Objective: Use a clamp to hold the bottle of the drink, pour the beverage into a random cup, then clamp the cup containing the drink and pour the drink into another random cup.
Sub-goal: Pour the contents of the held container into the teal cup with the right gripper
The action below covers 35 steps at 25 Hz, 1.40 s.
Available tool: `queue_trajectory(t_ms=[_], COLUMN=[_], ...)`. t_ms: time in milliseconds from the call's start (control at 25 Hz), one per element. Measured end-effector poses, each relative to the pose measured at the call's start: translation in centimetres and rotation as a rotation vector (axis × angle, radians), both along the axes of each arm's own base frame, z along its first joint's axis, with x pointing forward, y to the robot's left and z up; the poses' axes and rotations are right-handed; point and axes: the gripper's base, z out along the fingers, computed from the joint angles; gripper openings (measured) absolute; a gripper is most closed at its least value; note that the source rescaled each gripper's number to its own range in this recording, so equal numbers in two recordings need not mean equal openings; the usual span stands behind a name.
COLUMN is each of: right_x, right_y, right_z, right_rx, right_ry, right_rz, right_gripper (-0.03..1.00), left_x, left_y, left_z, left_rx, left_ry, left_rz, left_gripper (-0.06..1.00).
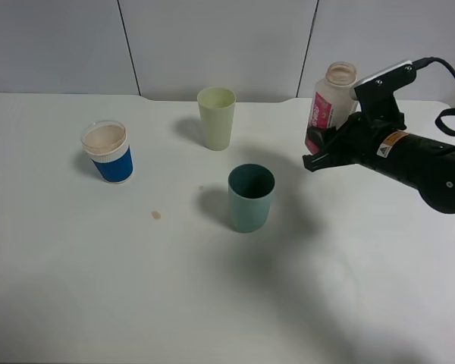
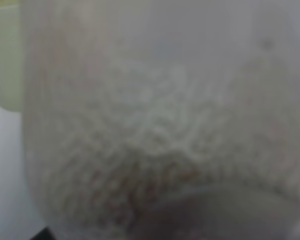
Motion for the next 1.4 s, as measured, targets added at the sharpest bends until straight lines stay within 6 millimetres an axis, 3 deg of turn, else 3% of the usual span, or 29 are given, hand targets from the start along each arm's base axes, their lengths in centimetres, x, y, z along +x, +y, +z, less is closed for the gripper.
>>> queue_trajectory(t_ms=[160, 560, 1400], right_x=[0.4, 2.2, 1.6], right_y=[0.8, 3.5, 4.3], right_z=[0.4, 3.9, 3.6], right_rx=[-0.064, -0.189, -0.388], right_ry=[0.048, 0.053, 0.043], right_rz=[0.038, 0.167, 0.357], right_gripper=[0.02, 0.02, 0.02], left_x=[0.0, 0.0, 0.0], left_y=[0.0, 0.0, 0.0], left_z=[0.0, 0.0, 0.0], left_rx=[0.000, 0.000, 0.000], left_ry=[0.000, 0.000, 0.000], left_rz=[0.000, 0.000, 0.000], left_gripper=[0.94, 0.94, 0.94])
